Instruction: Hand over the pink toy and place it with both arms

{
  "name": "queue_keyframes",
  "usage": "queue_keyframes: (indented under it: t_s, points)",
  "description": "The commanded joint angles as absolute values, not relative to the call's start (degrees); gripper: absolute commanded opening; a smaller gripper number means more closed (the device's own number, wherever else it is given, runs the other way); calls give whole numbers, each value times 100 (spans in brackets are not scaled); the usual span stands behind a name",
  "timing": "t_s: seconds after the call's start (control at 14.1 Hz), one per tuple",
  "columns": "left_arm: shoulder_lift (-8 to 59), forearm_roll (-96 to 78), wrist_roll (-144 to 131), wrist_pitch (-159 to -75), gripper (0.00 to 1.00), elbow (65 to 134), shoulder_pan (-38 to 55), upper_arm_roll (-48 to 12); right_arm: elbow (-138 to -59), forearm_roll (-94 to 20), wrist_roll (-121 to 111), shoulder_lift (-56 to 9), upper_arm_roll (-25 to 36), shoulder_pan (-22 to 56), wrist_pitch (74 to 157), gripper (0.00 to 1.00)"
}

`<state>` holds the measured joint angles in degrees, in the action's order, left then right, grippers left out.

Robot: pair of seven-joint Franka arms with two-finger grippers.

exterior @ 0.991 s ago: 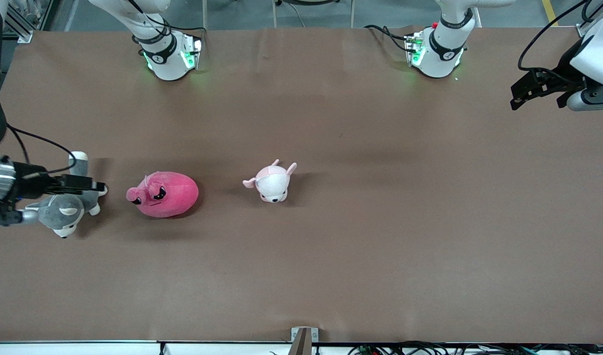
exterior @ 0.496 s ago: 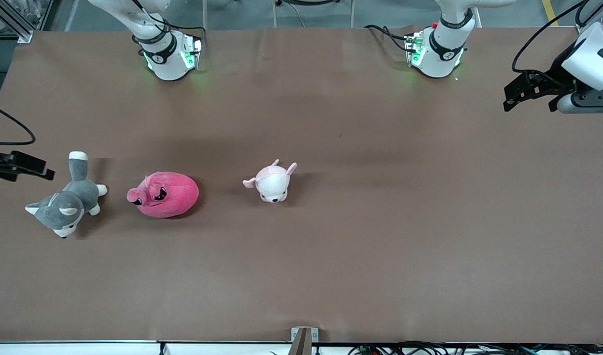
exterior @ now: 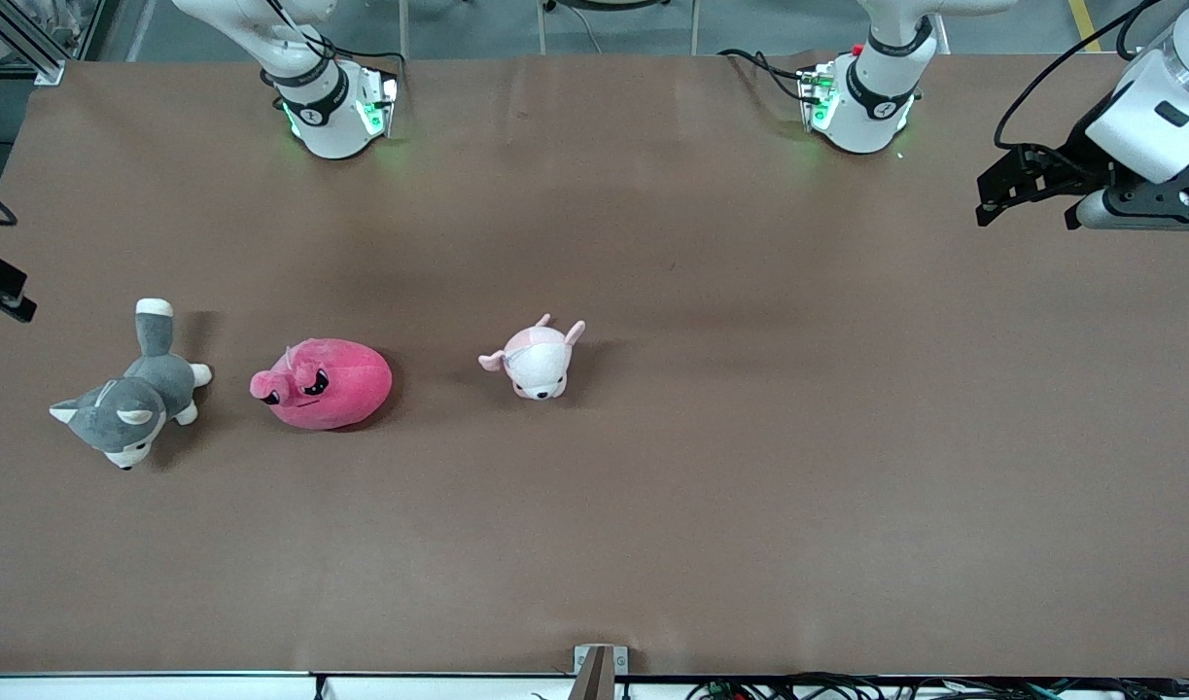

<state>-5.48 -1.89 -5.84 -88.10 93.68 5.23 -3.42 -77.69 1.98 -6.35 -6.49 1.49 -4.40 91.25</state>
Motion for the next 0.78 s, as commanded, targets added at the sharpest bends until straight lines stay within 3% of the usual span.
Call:
queue_keyframes:
  t_s: [0.0,0.71]
  points:
    - [-589,-185,-527,-8833,100,9387,448,-387,-8068,273,49,-440,132,-413,9114,100]
    - [-624,44,-510,-8851,100,9404,299,-352,-8060,168,88,-422,132,-562,9246,100]
